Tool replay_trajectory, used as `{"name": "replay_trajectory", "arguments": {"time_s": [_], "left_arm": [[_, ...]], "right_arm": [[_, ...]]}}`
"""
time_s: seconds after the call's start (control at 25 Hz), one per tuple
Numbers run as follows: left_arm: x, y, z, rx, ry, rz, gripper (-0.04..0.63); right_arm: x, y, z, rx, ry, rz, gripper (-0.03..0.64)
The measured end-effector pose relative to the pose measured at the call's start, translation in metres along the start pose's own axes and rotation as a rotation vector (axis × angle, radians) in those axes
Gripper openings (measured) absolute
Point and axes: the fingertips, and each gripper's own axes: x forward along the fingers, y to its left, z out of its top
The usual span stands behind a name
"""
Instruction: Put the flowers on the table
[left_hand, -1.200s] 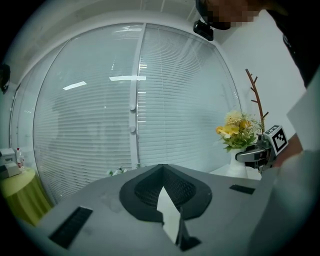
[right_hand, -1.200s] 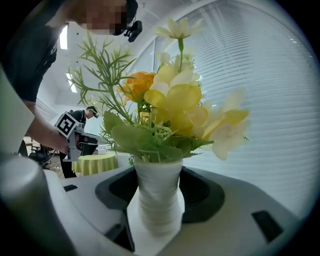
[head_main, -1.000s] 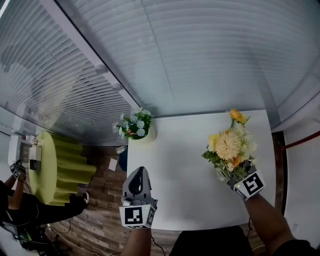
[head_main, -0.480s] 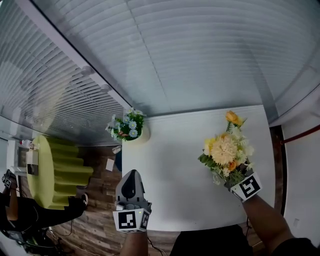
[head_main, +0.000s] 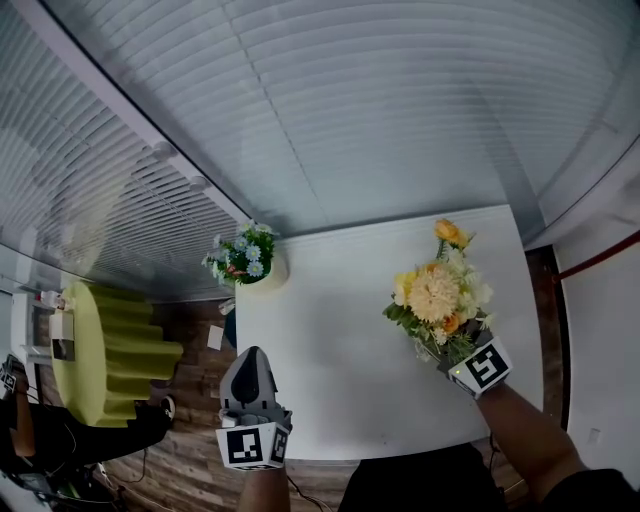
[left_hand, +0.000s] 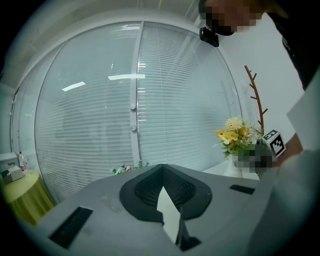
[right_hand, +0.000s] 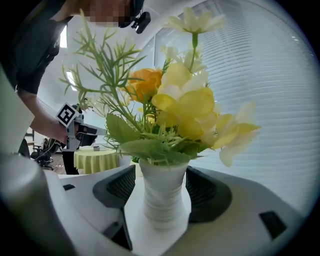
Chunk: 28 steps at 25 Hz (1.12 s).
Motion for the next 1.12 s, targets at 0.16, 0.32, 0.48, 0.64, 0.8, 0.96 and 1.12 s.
{"name": "replay_trajectory", "arguments": {"time_s": [0.16,0.32,0.48,0.64,0.8,0.96,1.12], "left_arm": [[-0.007,-0.004,0.006,0.004,-0.008,-0.004,-0.005],[-0.012,-0.010,0.016,0.002,-0.045,-0.023,-0.005],[-0.018,-0.013,0.025,0.005,-0.059,-0.034,-0.005],[-0.026,-0.016,0.034,0.000,-0.084,-0.040,-0.005],[-0.033,-0.019,0.038,0.007,-0.080,-0.039,-0.005],[-0.039,-0.019,0.042,0.025,-0.083,-0.043,-0.005],[-0.045,-0.023,0.050,0.023,-0.099,-0.048,-0.005]], "right_arm": [[-0.010,0.000,0.000,0.014,0.004,-0.005,0.328],[-0.024,-0.002,0.005,0.028,0.008,-0.028,0.334],[-0.044,-0.006,0.013,0.018,0.012,-0.070,0.334],[-0.065,-0.007,0.026,0.001,-0.005,-0.098,0.334],[-0.082,-0.005,0.044,-0.003,-0.021,-0.117,0.334],[-0.095,0.000,0.060,-0.015,-0.041,-0.138,0.334],[-0.110,-0.005,0.077,-0.004,-0.060,-0.181,0.334]]}}
